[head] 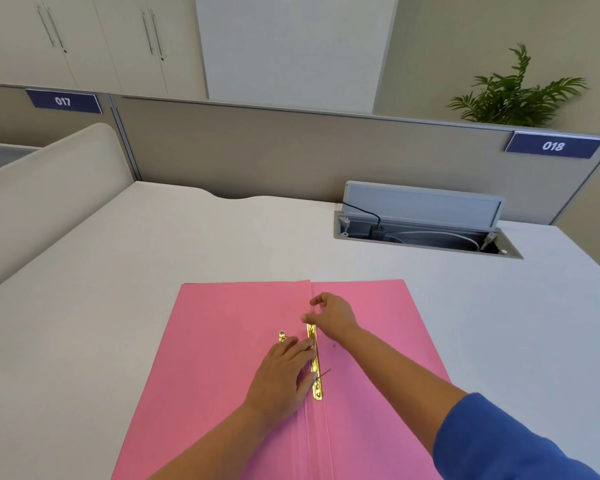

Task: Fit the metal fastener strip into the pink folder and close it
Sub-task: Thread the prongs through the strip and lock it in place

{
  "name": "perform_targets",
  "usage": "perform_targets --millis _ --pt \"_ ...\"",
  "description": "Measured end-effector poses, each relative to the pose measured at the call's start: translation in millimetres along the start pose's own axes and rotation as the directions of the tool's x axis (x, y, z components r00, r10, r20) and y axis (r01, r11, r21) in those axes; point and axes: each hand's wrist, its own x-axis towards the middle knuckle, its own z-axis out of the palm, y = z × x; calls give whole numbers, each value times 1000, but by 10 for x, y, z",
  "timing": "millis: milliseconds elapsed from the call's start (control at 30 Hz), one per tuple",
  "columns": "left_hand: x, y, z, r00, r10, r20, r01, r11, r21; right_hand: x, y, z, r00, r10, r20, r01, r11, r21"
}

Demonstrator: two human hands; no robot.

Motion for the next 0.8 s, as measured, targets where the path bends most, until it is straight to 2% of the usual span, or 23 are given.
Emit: perform_targets --millis 100,233,433,633,800 --pt "7 -6 -3 1000 -7 23 7 1000 -18 -288 -51 -96 993 -17 114 20 999 -30" --pt "16 -12 2 999 -14 33 14 1000 -14 -663 -2 -200 966 85 244 -64 994 -94" --pt "3 3 -6 999 -32 36 33 998 -44 -890 99 -92 987 71 146 -15 935 -353" --pt "-2 34 -26 999 -33 43 35 998 -53 -1059 290 34 998 9 55 10 940 -342" --pt "2 48 -38 997 -43 63 46 998 -51 -1162 424 151 995 -91 50 103 904 -416"
